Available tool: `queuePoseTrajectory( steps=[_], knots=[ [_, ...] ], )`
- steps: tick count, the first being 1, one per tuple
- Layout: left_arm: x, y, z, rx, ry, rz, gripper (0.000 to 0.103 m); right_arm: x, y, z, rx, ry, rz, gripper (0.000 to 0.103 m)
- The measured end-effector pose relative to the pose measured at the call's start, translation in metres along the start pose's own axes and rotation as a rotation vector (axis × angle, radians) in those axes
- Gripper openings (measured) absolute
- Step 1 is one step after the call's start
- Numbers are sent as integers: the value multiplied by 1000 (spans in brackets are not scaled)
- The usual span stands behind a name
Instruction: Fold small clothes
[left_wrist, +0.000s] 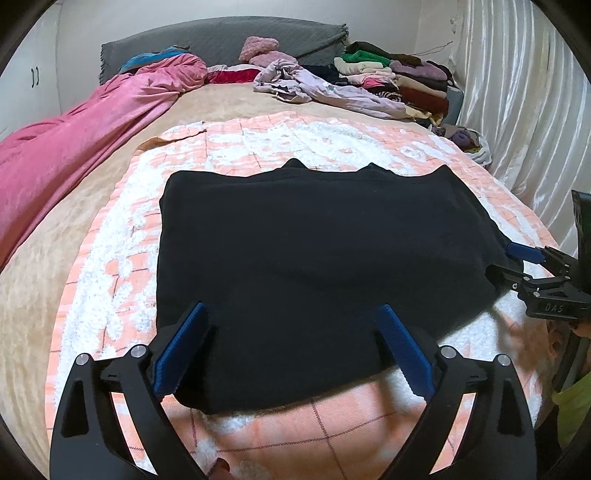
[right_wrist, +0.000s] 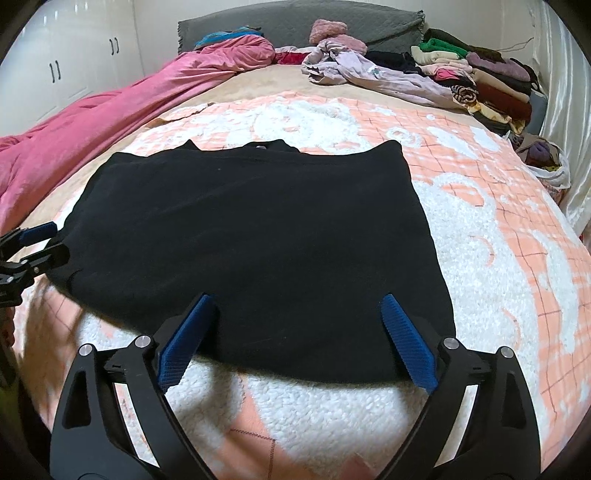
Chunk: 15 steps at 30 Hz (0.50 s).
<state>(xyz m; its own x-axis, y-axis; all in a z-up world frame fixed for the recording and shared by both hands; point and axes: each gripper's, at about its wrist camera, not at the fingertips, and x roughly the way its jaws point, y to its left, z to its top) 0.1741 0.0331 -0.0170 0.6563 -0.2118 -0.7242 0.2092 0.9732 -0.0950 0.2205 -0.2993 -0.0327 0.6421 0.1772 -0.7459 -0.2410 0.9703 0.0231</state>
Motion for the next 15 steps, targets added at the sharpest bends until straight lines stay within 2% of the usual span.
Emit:
queuePoseTrajectory(
  steps=[15],
  knots=[
    [-25,5,6,-20,-59,-13,98,-23,13,-11,13,-39,-6,94]
  ],
)
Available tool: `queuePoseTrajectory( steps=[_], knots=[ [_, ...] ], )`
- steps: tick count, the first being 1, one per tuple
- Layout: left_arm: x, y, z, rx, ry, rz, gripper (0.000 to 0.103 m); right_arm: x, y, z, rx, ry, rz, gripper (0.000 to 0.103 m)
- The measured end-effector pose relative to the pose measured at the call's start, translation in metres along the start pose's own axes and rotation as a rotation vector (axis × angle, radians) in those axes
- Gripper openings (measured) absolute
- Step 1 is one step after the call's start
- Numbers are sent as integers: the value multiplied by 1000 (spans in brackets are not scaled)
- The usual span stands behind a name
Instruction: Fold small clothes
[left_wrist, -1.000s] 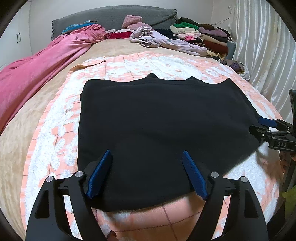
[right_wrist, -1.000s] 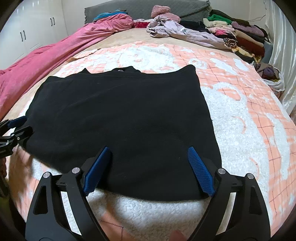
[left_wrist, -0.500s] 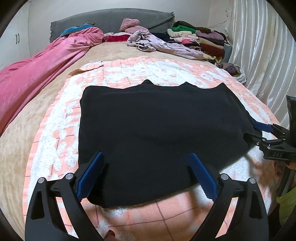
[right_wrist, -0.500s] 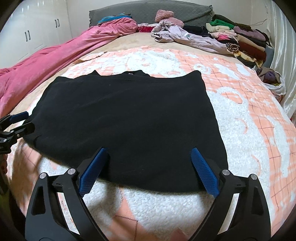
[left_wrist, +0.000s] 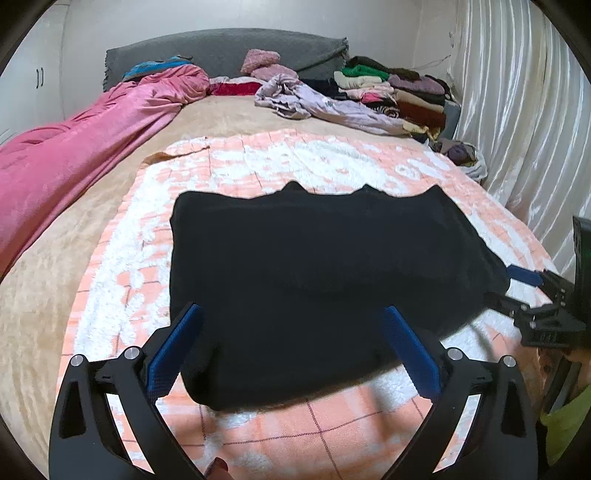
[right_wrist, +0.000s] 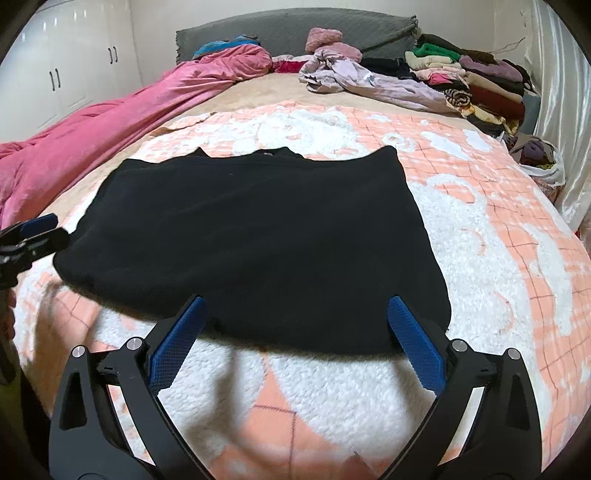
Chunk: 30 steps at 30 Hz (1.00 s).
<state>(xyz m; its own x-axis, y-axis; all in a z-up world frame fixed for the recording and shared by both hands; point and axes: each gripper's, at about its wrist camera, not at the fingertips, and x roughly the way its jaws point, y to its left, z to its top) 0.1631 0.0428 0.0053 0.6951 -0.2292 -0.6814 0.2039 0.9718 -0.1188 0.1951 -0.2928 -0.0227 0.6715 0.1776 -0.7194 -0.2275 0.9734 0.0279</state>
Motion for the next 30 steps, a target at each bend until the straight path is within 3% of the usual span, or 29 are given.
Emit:
queuePoseTrajectory(
  steps=[8,15,30],
  knots=[
    [-13,12,7,-12,-30,20,98,-25,32,8,-63,-67,42,94],
    [-24,33,17,-22,-66,88,98,-30,66,17,-102,-94,93,94],
    [-11,86,22,-138,-41,156,98,-9,144,19,-273,-72,176,94]
  ],
)
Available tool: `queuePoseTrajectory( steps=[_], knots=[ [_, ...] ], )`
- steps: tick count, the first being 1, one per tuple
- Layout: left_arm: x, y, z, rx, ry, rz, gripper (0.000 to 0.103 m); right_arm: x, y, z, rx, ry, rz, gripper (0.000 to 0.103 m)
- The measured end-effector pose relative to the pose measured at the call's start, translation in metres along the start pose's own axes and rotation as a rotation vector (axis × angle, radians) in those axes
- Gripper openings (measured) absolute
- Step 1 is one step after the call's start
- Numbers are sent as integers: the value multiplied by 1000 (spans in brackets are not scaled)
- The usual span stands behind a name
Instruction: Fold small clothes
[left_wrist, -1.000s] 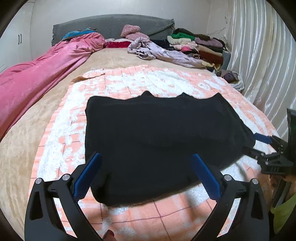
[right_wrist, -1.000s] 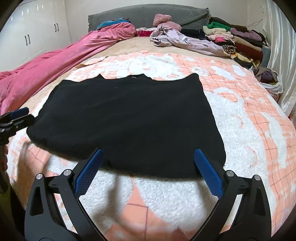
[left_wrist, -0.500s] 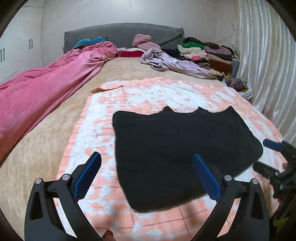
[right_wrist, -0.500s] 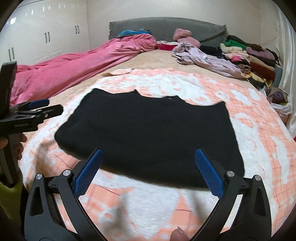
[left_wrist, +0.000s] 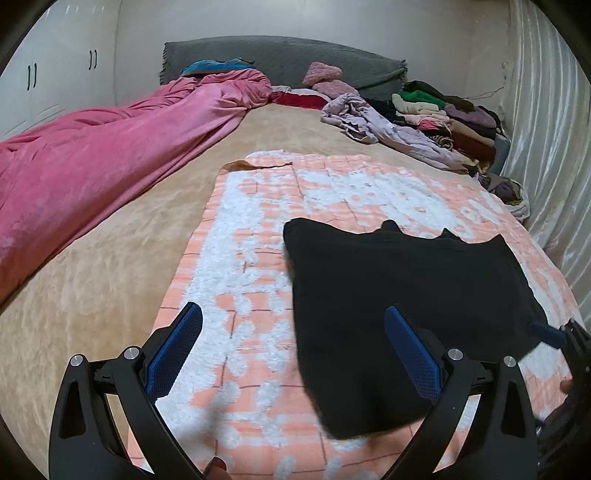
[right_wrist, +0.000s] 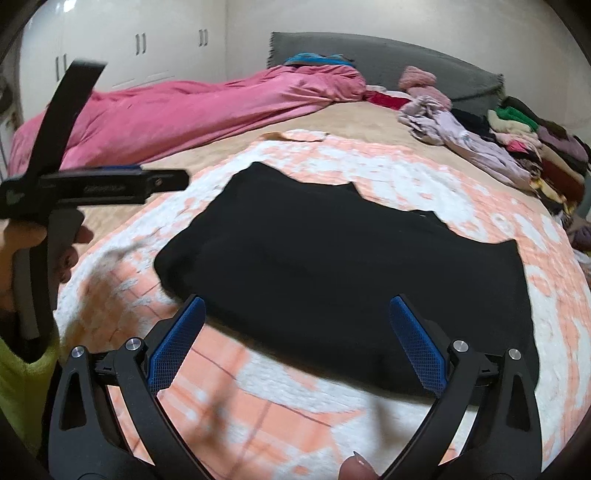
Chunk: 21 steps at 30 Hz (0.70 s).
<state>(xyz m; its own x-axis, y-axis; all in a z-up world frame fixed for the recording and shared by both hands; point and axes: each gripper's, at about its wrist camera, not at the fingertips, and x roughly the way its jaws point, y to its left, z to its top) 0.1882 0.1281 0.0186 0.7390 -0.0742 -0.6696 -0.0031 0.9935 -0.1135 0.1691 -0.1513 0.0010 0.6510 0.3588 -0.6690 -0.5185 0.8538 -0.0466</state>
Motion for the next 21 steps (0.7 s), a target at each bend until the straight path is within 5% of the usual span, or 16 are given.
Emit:
queuePoseTrajectory(
  steps=[21],
  knots=[
    [32,13,2,-10,46,56,98,47,53,-14,-197,53,-45,94]
  ],
)
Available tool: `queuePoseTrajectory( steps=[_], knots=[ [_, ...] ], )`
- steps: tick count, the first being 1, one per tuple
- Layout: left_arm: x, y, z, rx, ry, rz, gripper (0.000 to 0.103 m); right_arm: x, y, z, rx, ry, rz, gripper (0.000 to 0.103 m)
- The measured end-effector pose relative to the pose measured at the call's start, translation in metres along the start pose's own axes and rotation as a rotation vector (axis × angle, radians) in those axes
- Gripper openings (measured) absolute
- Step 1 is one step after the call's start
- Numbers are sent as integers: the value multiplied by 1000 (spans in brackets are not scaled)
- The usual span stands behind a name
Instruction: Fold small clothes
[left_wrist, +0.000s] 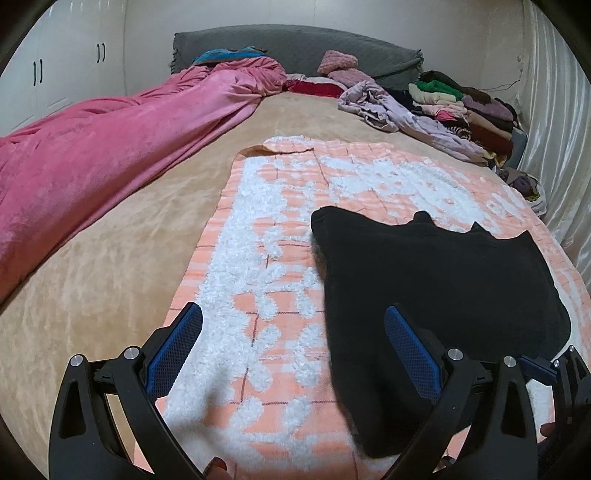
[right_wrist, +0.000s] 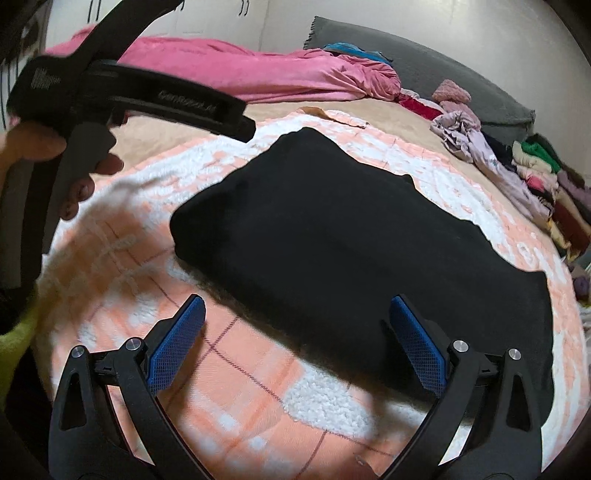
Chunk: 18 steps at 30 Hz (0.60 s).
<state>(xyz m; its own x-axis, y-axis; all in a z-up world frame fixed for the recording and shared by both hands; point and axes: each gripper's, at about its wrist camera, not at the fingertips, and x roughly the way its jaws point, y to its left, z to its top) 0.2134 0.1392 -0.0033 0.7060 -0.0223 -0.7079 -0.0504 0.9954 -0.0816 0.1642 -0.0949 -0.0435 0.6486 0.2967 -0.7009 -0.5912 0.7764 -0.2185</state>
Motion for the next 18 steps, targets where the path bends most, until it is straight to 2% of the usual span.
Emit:
queuePoseTrajectory(
  steps=[3,8,18],
  knots=[
    [9,1,1,-7,17,6,98,7,5,-1,-42,12,-35,94],
    [22,4,3,-27,44,2,98,17,5,1,-59,27,-41,94],
    [44,12,5,-136,74,-75,98,34,14,12,-136,11,-122,94]
  ],
)
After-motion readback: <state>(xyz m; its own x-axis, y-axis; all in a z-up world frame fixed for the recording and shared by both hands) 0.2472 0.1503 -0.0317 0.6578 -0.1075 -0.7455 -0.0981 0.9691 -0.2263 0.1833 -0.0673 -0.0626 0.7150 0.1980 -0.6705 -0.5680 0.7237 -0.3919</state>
